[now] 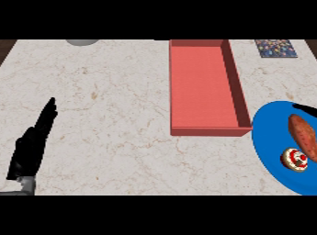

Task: Pick the sweet potato from the plate and place it in the cardboard box

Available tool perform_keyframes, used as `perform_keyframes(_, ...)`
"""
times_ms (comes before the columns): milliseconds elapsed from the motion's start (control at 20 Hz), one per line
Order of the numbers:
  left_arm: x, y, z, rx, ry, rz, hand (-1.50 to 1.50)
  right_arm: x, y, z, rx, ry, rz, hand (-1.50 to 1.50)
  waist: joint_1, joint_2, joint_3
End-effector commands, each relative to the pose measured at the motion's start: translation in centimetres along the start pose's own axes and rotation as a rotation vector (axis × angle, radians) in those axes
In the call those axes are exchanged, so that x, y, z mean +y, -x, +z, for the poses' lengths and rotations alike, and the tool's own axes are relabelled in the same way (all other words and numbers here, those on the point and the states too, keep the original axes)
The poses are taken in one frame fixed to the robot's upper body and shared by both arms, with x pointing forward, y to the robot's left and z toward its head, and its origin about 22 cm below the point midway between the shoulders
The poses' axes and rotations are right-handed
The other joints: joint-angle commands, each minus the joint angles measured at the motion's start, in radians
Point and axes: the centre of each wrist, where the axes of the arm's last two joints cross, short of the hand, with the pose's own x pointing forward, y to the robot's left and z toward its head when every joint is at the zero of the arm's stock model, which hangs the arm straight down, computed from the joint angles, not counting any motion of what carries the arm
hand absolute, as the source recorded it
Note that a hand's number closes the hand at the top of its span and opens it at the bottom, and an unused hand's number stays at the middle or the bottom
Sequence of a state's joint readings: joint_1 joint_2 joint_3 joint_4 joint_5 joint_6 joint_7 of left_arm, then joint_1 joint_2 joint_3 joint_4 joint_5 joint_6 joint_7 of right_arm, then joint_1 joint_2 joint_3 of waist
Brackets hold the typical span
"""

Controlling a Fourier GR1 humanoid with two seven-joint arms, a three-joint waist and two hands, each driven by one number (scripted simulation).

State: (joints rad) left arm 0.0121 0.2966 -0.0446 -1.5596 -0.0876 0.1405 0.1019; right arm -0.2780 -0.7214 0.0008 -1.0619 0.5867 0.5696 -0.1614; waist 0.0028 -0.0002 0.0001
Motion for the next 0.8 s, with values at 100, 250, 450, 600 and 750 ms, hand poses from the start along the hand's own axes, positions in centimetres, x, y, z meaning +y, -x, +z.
perform_keyframes(100, -0.6, -1.5, 0.3, -0.026, -0.002, 0.002, 0.0, 1.2, -0.1, -2.3, 0.003, -0.021, 0.024, -1.5, 0.005, 0.001, 0.0)
perform_keyframes(250, -0.7, 1.8, 0.3, -0.013, 0.004, 0.01, 0.0, 1.5, 0.3, -1.2, 0.024, -0.026, 0.044, -1.5, -0.001, 0.0, 0.0)
perform_keyframes(450, -0.6, 0.3, -2.0, -0.005, -0.001, 0.004, 0.0, 0.1, 1.5, -0.8, -0.013, -0.069, -0.034, 1.5, -0.002, 0.001, 0.0)
perform_keyframes(600, -0.7, 0.4, 1.2, 0.004, 0.001, 0.013, 0.0, 2.7, 1.1, -1.2, -0.026, -0.02, 0.046, 1.5, 0.001, 0.0, 0.0)
perform_keyframes(750, -0.2, -0.3, 0.2, -0.013, 0.009, 0.014, 0.0, 0.6, -0.8, -2.0, -0.01, 0.139, 0.121, 1.5, 0.004, 0.0, 0.0)
